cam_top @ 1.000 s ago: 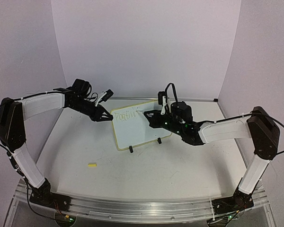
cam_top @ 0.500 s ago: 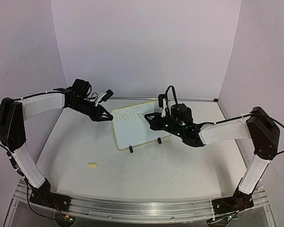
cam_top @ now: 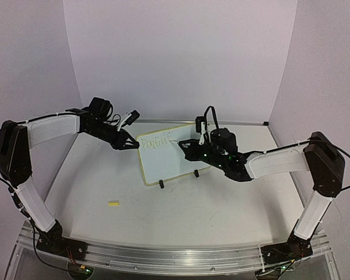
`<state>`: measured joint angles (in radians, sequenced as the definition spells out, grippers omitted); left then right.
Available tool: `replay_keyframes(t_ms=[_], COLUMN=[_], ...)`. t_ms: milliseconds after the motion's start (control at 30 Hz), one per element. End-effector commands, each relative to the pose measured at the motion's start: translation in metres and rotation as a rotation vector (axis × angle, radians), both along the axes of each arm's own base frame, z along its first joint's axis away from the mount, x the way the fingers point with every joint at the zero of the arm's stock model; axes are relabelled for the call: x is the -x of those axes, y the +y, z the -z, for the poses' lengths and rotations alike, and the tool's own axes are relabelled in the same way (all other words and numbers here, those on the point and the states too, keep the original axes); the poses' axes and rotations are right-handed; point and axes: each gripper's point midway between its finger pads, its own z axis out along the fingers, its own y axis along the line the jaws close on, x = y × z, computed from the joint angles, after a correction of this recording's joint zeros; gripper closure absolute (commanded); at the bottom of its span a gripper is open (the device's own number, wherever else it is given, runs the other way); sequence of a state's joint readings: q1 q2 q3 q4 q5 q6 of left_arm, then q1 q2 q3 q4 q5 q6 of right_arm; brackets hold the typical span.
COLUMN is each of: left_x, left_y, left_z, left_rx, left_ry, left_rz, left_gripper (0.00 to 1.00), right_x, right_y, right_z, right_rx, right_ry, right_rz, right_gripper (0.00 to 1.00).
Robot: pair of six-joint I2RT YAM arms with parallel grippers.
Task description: Write a sentence on the whiteboard
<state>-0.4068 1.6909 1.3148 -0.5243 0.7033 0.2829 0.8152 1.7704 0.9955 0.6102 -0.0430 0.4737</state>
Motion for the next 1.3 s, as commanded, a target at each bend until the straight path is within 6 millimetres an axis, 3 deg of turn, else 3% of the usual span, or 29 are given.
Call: replay_keyframes(t_ms=[0,333,933,1267], left_x=[0.006,0.006,0.006,0.006], left_y=[0.000,0.000,0.000,0.000], left_z=[0.009,0.009,0.009,0.010], left_rx=[-0.063,-0.063,-0.064,-0.066], left_ry=[0.014,0.012,0.013,0.014], left_rz=[0.008,0.009,0.010,0.010], left_gripper=[1.00,1.00,1.00,1.00], right_x=[-0.009,0.004,-0.011,-0.014], right_y=[-0.014,-0.011,-0.001,-0.014], right_z=[-0.028,-0.062,-0.040,-0.023], right_rx=[-0.008,-0.084,-0.051,-0.024], right_ry=[-0.057,-0.126,-0.100,-0.070], right_rz=[0.081,0.012,0.040,0.103], right_gripper=[1.00,1.00,1.00,1.00])
